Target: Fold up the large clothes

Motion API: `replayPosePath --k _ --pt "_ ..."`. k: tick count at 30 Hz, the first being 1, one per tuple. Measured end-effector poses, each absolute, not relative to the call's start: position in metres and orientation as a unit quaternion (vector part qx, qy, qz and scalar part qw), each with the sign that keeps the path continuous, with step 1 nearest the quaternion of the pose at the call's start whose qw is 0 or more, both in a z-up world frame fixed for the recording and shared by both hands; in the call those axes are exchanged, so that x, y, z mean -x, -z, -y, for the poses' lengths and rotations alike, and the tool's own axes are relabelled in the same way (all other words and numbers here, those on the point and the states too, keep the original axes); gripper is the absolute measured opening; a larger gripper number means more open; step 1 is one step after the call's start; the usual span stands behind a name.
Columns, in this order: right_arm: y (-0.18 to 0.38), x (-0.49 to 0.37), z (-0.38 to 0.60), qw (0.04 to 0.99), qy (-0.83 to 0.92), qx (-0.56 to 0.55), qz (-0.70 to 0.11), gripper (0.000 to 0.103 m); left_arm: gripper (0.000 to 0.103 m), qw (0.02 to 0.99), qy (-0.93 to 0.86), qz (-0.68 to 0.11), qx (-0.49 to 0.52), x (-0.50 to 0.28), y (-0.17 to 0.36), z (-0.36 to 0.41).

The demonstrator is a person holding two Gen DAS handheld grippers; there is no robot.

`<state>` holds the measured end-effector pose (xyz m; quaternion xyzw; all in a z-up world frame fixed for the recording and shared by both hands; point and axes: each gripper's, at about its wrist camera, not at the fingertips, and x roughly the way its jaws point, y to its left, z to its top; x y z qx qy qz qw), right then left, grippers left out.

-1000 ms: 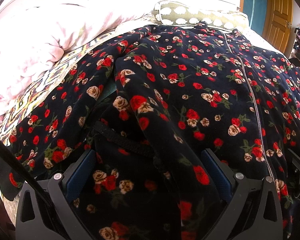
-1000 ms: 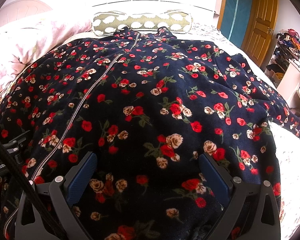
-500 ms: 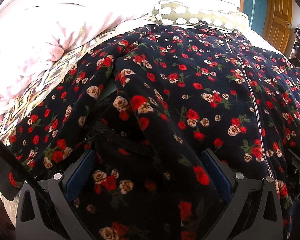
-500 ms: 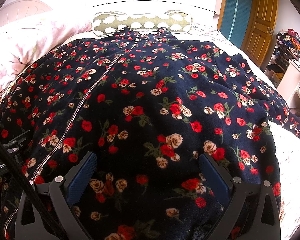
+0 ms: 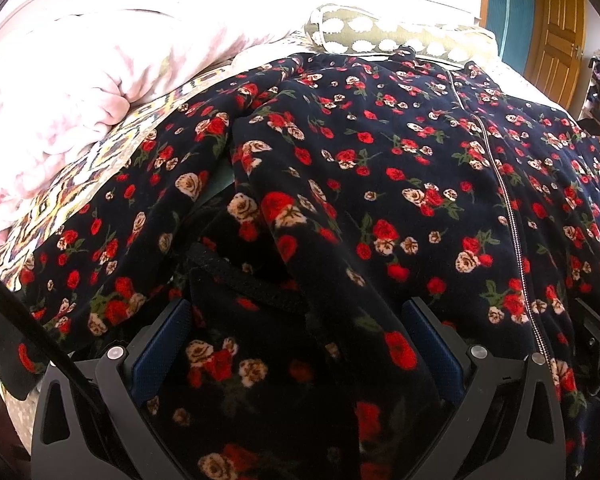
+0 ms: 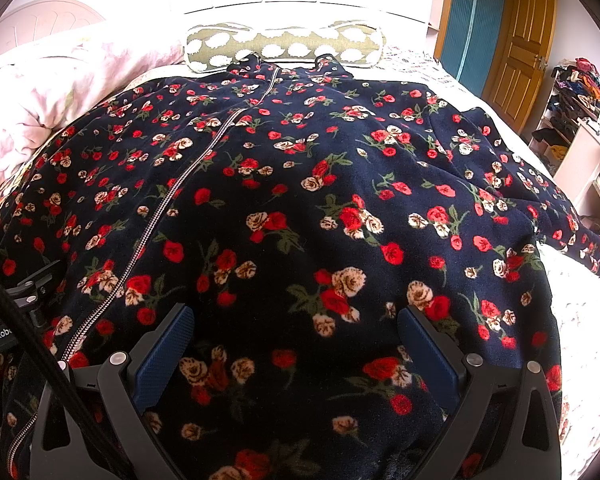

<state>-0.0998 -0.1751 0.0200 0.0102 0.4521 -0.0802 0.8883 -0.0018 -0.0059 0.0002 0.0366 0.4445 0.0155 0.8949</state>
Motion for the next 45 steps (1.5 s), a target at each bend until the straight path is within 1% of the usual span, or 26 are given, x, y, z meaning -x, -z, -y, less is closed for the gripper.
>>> replayPosePath --k 5,6,7,8,9,10,13,15,17,20,25,26,27,28,31,32,33,34,35,37,39,43,45 --pt "-0.020 0.100 0.175 0.888 0.079 -0.011 -0.452 0.102 0.103 0.895 -0.008 -0.445 -0.030 0.004 -0.003 0.003" --pt "-0.020 0.099 0.175 0.888 0.079 -0.012 -0.453 0.103 0.101 0.892 -0.002 -0.450 -0.028 0.004 -0.006 0.001" --pt "-0.020 0.099 0.175 0.888 0.078 -0.013 -0.453 0.103 0.094 0.890 0.004 -0.454 -0.027 0.005 -0.010 -0.001" --pt "-0.020 0.099 0.175 0.888 0.078 -0.014 -0.453 0.103 0.089 0.889 0.012 -0.456 -0.024 0.009 -0.016 -0.004" --pt "-0.020 0.099 0.176 0.888 0.076 -0.016 -0.453 0.103 0.081 0.889 0.022 -0.456 -0.019 0.014 -0.022 -0.007" --pt "-0.020 0.099 0.176 0.888 0.075 -0.017 -0.454 0.103 0.077 0.889 0.037 -0.456 -0.010 0.022 -0.031 -0.012" --pt "-0.020 0.098 0.178 0.887 0.072 -0.023 -0.455 0.103 0.077 0.901 0.056 -0.430 -0.002 0.049 -0.063 -0.035" --pt "-0.019 0.098 0.181 0.887 0.066 -0.030 -0.456 0.103 0.078 0.917 0.046 -0.396 -0.023 0.070 -0.083 -0.057" --pt "-0.020 0.098 0.185 0.888 0.057 -0.043 -0.454 0.103 0.082 0.920 0.038 -0.388 -0.041 0.078 -0.088 -0.074" --pt "-0.020 0.098 0.190 0.889 0.044 -0.062 -0.452 0.103 0.083 0.913 0.014 -0.404 -0.059 0.076 -0.075 -0.100" --pt "-0.025 0.093 0.184 0.879 0.027 -0.035 -0.474 0.103 0.083 0.887 0.032 -0.460 -0.025 0.049 -0.041 -0.123" --pt "-0.032 0.097 0.187 0.881 0.020 -0.042 -0.470 0.094 0.083 0.885 0.034 -0.463 -0.029 0.045 -0.036 -0.123" --pt "-0.045 0.104 0.192 0.886 0.002 -0.062 -0.459 0.078 0.083 0.884 0.039 -0.464 -0.034 0.040 -0.033 -0.121" --pt "-0.057 0.113 0.197 0.890 -0.016 -0.086 -0.448 0.073 0.083 0.883 0.049 -0.465 -0.037 0.035 -0.030 -0.118" --pt "-0.093 0.149 0.215 0.905 -0.034 -0.114 -0.409 0.073 0.083 0.875 0.073 -0.478 -0.029 0.024 -0.021 -0.113" --pt "-0.101 0.163 0.222 0.910 -0.030 -0.115 -0.398 0.075 0.083 0.873 0.076 -0.481 -0.022 0.021 -0.018 -0.111" --pt "-0.105 0.180 0.231 0.911 -0.022 -0.118 -0.393 0.081 0.083 0.873 0.075 -0.482 -0.016 0.021 -0.016 -0.110" --pt "-0.106 0.193 0.239 0.911 -0.013 -0.123 -0.394 0.084 0.081 0.873 0.072 -0.482 -0.006 0.022 -0.015 -0.111" --pt "-0.103 0.206 0.248 0.908 -0.002 -0.128 -0.398 0.084 0.078 0.874 0.070 -0.480 0.001 0.024 -0.014 -0.111" --pt "-0.091 0.234 0.264 0.898 0.022 -0.137 -0.419 0.084 0.064 0.877 0.063 -0.476 0.001 0.030 -0.015 -0.109" --pt "-0.077 0.252 0.269 0.887 0.033 -0.142 -0.438 0.084 0.056 0.879 0.059 -0.473 0.001 0.041 -0.021 -0.110" --pt "-0.044 0.271 0.256 0.866 0.008 -0.156 -0.475 0.084 0.056 0.878 0.078 -0.471 0.031 0.058 -0.030 -0.120" --pt "-0.034 0.272 0.239 0.870 0.009 -0.127 -0.476 0.085 0.056 0.880 0.082 -0.467 0.035 0.067 -0.034 -0.124"
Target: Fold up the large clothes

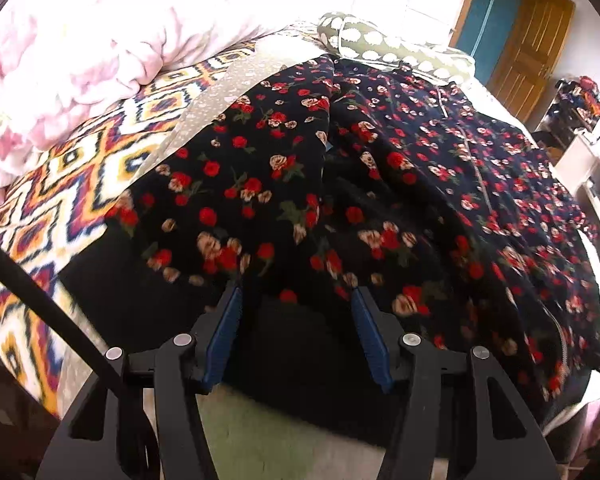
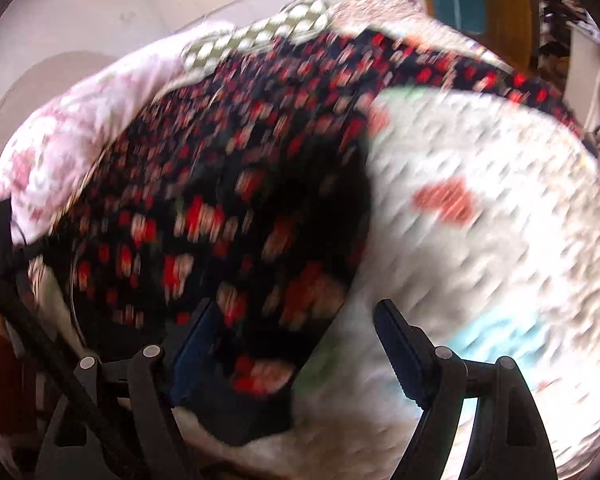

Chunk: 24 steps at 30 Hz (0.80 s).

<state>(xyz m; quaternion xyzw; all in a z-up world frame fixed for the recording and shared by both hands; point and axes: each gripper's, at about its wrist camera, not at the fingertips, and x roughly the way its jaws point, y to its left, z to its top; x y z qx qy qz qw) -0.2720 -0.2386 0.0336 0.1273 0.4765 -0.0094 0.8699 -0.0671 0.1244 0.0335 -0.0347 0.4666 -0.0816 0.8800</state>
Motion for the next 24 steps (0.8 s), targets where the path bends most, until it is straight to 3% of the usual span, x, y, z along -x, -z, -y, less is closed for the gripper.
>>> replayPosePath --k 5,12,13,14,15,16,18,24 --pt "-0.031 0.265 0.204 0.880 -0.023 -0.094 -0.466 0.085 0.056 0.887 0.073 -0.454 0.045 0.087 -0.035 -0.135" --pt "-0.023 0.261 0.193 0.887 -0.018 -0.088 -0.452 0.085 0.057 0.870 0.074 -0.484 0.060 0.053 -0.018 -0.119" --pt "-0.023 0.264 0.195 0.888 -0.016 -0.097 -0.450 0.084 0.053 0.869 0.064 -0.486 0.059 0.052 -0.017 -0.114" --pt "-0.023 0.264 0.196 0.889 -0.011 -0.102 -0.446 0.079 0.044 0.870 0.053 -0.486 0.056 0.053 -0.016 -0.110" --pt "-0.025 0.265 0.197 0.890 -0.008 -0.103 -0.444 0.066 0.024 0.871 0.046 -0.486 0.051 0.055 -0.016 -0.106" --pt "-0.025 0.265 0.198 0.890 -0.004 -0.101 -0.445 0.057 0.017 0.872 0.047 -0.485 0.048 0.059 -0.018 -0.101" --pt "-0.030 0.266 0.208 0.886 -0.023 -0.122 -0.447 0.030 0.014 0.875 0.046 -0.481 0.043 0.071 -0.028 -0.097" --pt "-0.059 0.288 0.252 0.869 -0.092 -0.227 -0.429 0.011 0.008 0.883 0.061 -0.460 0.066 0.131 -0.076 -0.102"
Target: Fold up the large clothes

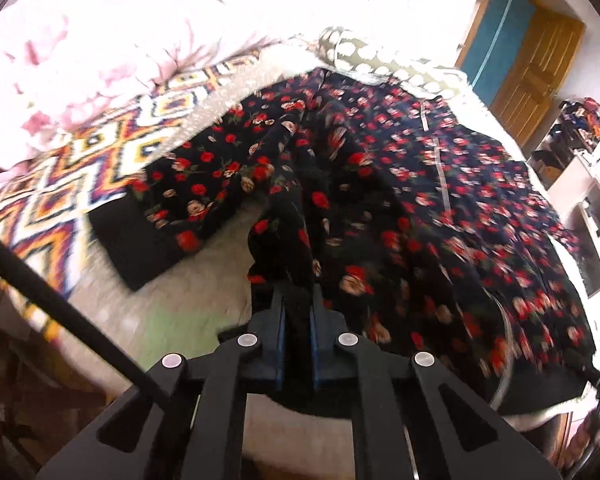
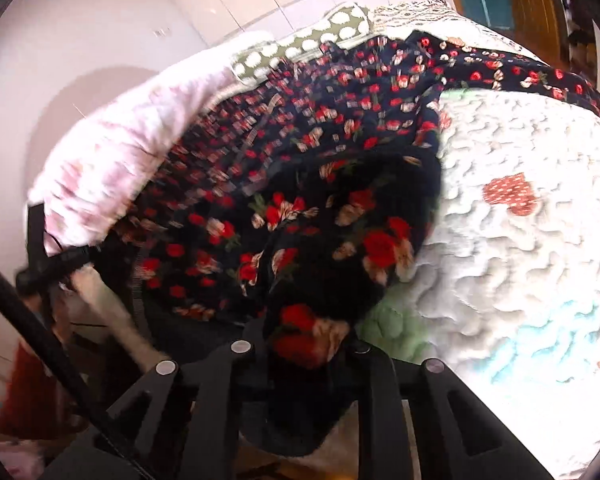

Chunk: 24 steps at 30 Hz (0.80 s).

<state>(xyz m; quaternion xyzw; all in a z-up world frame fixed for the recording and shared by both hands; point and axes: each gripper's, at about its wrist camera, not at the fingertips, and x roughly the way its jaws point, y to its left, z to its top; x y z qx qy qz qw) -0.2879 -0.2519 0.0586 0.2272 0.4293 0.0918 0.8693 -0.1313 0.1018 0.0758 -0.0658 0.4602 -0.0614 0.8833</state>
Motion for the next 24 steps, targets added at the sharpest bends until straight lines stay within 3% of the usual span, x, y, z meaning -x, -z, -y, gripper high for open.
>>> replayPosePath --k 5,12,14,16,18,19,24 --pt "-0.065 0.330 0.261 0.866 -0.093 -0.237 -0.430 0.004 0.006 0.885 0.059 -0.457 0.075 0.185 -0.080 -0.113" --pt "-0.056 0.339 0.267 0.870 -0.061 -0.204 -0.444 0.006 0.003 0.895 0.026 -0.441 0.066 0.198 -0.073 -0.140" --pt "-0.065 0.335 0.271 0.879 -0.047 -0.190 -0.435 0.009 0.007 0.900 0.015 -0.430 0.073 0.196 -0.079 -0.148" --pt "-0.071 0.327 0.275 0.883 -0.037 -0.184 -0.429 0.014 0.024 0.905 0.008 -0.419 0.079 0.193 -0.084 -0.155" --pt "-0.077 0.316 0.293 0.887 -0.013 -0.196 -0.419 0.048 0.042 0.910 0.003 -0.406 0.081 0.192 -0.088 -0.156" --pt "-0.078 0.310 0.302 0.890 0.000 -0.203 -0.409 0.054 0.049 0.913 -0.002 -0.399 0.083 0.191 -0.090 -0.155" --pt "-0.076 0.266 0.385 0.885 0.080 -0.268 -0.372 0.055 0.058 0.911 0.017 -0.402 0.088 0.181 -0.093 -0.139"
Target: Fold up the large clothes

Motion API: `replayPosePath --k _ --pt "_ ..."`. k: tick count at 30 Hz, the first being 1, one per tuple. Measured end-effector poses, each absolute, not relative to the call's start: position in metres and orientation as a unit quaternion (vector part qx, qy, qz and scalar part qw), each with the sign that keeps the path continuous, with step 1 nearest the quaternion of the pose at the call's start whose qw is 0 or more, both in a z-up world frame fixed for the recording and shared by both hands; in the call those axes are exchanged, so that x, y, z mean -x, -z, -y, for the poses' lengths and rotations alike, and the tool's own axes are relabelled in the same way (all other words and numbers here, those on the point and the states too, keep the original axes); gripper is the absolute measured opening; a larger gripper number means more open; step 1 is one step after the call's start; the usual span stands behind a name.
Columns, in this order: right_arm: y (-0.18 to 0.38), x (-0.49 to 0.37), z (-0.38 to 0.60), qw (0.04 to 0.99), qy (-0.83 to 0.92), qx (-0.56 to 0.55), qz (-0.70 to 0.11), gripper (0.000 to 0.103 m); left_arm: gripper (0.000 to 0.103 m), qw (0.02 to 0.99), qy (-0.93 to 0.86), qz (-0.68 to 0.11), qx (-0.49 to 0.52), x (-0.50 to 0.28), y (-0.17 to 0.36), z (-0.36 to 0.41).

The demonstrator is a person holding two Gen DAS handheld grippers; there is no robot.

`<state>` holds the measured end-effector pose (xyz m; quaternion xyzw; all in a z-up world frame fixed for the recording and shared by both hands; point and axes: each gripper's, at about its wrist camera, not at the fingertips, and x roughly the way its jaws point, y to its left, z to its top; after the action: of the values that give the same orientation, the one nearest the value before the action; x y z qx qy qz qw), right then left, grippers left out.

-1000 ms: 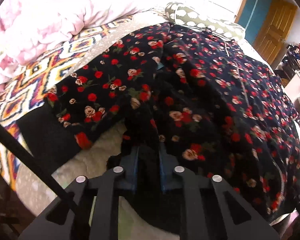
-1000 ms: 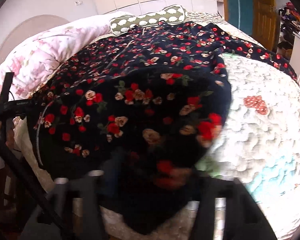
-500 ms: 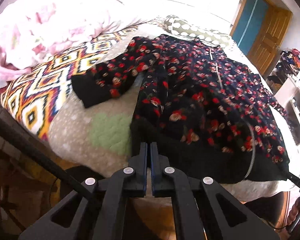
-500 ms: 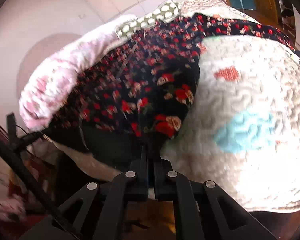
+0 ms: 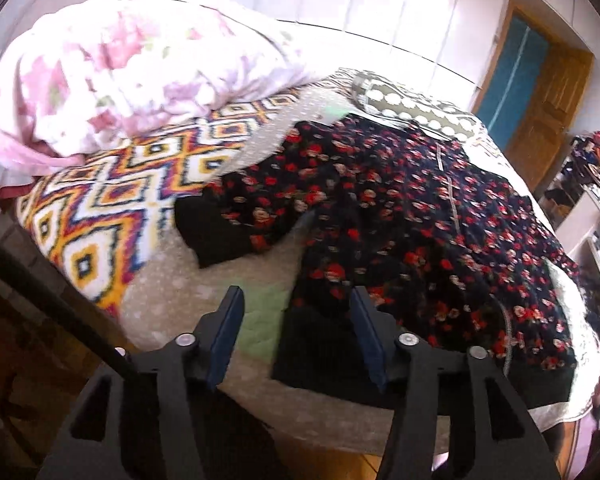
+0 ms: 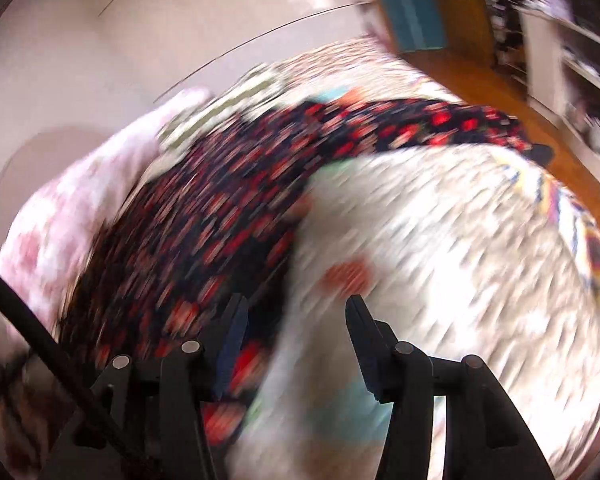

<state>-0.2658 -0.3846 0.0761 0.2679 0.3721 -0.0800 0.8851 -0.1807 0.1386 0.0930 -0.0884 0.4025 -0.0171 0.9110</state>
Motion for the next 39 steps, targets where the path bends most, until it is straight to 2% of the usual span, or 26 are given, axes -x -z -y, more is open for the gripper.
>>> replayPosePath --k 2,7,16,17,18,19,20,24,27,30,34,39 --pt "-0.070 0.247 0.424 0.876 0.105 -0.306 -0.359 0.055 0.062 0.912 0.021 -0.402 0.079 0.177 -0.094 -0.126" --pt "-0.046 0.207 0.525 0.830 0.190 -0.394 -0.346 0.055 0.062 0.914 0.026 -0.401 0.056 0.170 -0.098 -0.105" --pt "-0.010 0.181 0.622 0.768 0.222 -0.539 -0.266 0.056 0.062 0.912 0.023 -0.409 0.036 0.160 -0.094 -0.089" --pt "-0.009 0.179 0.627 0.765 0.221 -0.548 -0.259 0.049 0.062 0.912 0.023 -0.409 0.037 0.159 -0.094 -0.089" --pt "-0.011 0.175 0.630 0.764 0.223 -0.545 -0.263 0.026 0.062 0.911 0.023 -0.409 0.039 0.159 -0.093 -0.091" --pt "-0.017 0.171 0.629 0.767 0.230 -0.534 -0.271 0.014 0.062 0.912 0.023 -0.408 0.040 0.159 -0.093 -0.092" --pt "-0.029 0.168 0.628 0.775 0.240 -0.516 -0.274 0.012 0.062 0.913 0.023 -0.406 0.043 0.159 -0.094 -0.094" --pt "-0.105 0.129 0.578 0.844 0.265 -0.358 -0.300 0.012 0.062 0.915 0.030 -0.395 0.072 0.160 -0.096 -0.109" --pt "-0.157 0.085 0.509 0.890 0.209 -0.261 -0.311 0.012 0.062 0.918 0.035 -0.385 0.089 0.164 -0.097 -0.116" --pt "-0.184 0.028 0.417 0.917 0.128 -0.184 -0.331 0.012 0.062 0.921 0.035 -0.376 0.094 0.170 -0.098 -0.125" --pt "-0.166 -0.039 0.268 0.922 0.018 -0.067 -0.382 0.012 0.062 0.926 0.021 -0.364 0.096 0.183 -0.099 -0.143" --pt "-0.076 -0.063 0.100 0.872 -0.089 0.106 -0.470 0.022 0.062 0.928 0.004 -0.356 0.111 0.199 -0.098 -0.174"
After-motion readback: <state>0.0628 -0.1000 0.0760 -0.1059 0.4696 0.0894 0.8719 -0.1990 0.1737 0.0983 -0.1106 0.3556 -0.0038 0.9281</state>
